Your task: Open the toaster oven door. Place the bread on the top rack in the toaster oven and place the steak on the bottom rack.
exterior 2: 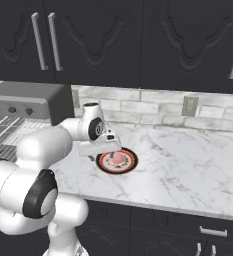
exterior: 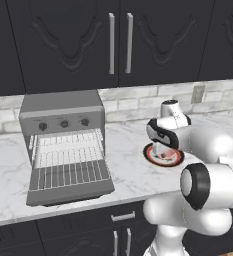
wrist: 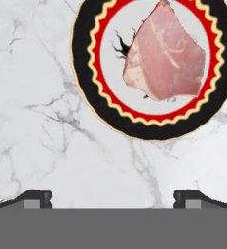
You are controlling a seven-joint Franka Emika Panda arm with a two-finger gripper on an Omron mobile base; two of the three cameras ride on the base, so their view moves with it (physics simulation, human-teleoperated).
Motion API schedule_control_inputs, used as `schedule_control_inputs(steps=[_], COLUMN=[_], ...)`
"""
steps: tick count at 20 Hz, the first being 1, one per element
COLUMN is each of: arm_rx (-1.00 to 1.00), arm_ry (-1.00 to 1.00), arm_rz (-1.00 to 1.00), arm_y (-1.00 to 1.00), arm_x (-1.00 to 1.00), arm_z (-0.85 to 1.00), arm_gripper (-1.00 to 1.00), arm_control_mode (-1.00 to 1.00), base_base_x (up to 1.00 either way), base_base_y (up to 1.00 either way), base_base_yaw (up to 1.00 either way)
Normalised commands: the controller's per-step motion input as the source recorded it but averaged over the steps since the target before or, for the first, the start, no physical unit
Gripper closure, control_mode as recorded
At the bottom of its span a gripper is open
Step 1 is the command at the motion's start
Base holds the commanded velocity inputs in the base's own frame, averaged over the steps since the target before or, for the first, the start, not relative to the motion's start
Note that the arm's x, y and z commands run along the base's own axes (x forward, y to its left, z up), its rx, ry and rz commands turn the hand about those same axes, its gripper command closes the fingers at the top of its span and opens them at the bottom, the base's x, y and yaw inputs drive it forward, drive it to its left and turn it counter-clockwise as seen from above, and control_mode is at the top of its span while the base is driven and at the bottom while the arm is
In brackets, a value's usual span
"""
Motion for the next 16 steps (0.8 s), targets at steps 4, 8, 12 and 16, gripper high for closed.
schedule_control_inputs(steps=[4, 8, 12, 16], arm_rx=[0.00, 0.00, 0.00, 0.00], arm_ry=[0.02, 0.08, 0.04, 0.00], arm_rz=[0.10, 0.03, 0.00, 0.00], arm_y=[0.00, 0.00, 0.00, -0.01], arm_x=[0.34, 0.30, 0.38, 0.29], arm_z=[-0.15, -0.19, -0.20, -0.20], arm_gripper=[-1.00, -1.00, -1.00, -1.00], arm_control_mode=[-1.00, -1.00, -1.00, -1.00], base_base_x=[0.00, 0.00, 0.00, 0.00], base_base_y=[0.00, 0.00, 0.00, 0.00], base_base_yaw=[0.00, 0.00, 0.00, 0.00])
